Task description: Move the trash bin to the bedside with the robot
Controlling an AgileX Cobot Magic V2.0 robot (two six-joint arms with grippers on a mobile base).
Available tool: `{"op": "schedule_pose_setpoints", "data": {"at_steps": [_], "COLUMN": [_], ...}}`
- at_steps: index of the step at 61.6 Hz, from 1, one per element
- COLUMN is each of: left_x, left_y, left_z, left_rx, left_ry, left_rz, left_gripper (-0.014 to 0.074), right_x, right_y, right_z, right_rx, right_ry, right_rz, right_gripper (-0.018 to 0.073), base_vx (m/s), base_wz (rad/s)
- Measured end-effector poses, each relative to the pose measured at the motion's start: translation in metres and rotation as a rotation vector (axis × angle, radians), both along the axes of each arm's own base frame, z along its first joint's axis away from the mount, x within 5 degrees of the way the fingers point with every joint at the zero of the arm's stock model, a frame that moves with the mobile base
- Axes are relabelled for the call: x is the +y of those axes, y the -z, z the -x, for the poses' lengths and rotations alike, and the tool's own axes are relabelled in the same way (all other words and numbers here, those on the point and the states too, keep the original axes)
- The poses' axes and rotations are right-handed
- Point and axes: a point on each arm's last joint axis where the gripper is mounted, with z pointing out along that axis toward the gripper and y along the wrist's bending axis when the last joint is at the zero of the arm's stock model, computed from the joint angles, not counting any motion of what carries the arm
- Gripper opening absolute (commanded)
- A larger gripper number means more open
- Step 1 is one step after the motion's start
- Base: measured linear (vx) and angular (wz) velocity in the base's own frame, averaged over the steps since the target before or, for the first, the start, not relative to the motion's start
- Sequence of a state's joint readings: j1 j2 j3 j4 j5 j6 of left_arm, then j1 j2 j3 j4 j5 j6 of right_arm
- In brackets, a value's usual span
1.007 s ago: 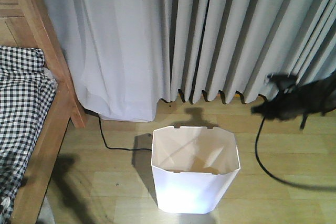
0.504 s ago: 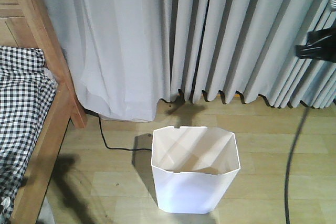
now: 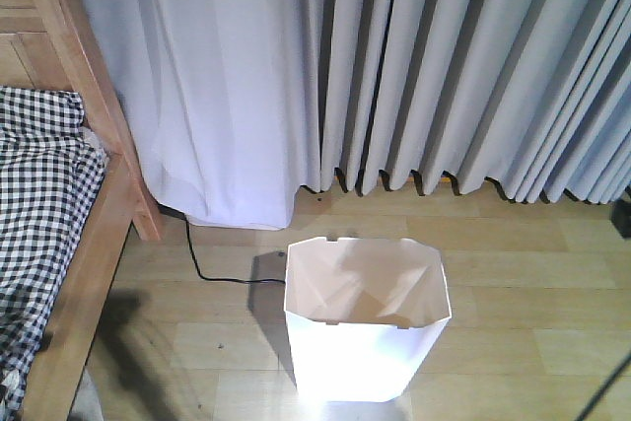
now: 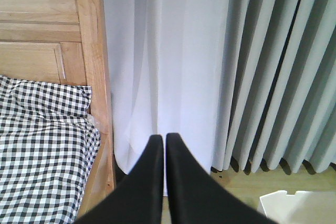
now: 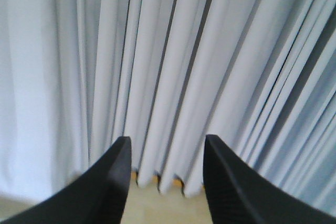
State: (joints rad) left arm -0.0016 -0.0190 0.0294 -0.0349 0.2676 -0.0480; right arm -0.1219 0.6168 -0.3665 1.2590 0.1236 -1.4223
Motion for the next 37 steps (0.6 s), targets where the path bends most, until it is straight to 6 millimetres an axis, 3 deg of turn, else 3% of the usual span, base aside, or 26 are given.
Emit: {"op": "schedule_pose_setpoints", "data": {"at_steps": [11,16,22,30,37], "left_x": [0.0,0.0,0.0,0.0,0.0], "left_y": [0.0,0.0,0.0,0.0,0.0], "left_z": [0.0,0.0,0.0,0.0,0.0], "left_rx": [0.0,0.0,0.0,0.0,0.0], "left_ry": [0.0,0.0,0.0,0.0,0.0], "left_rz": [0.0,0.0,0.0,0.0,0.0], "left_gripper": [-0.0006,-0.0006,-0.0006,-0.0006,-0.0006], "right_x": [0.008,0.011,0.011,0.004,-0.001], "right_y": [-0.017,-0.007,0.006,0.009,0.011], "right_z": [0.042,0.056,0.068,0.077,0.078], "right_rx": [-0.225,-0.265,-0.303,-0.375,-0.39], "right_ry": [-0.018,-0.037,-0.029,0.063,0.12], "right_rz": [-0.079,-0.089,-0.093,-0.099,-0.15], "right_gripper": [0.0306,0.0281,0.0188,-0.0017,-0.0012], "base_vx": [0.0,0.0,0.0,0.0,0.0], "base_wz": [0.0,0.0,0.0,0.0,0.0]}}
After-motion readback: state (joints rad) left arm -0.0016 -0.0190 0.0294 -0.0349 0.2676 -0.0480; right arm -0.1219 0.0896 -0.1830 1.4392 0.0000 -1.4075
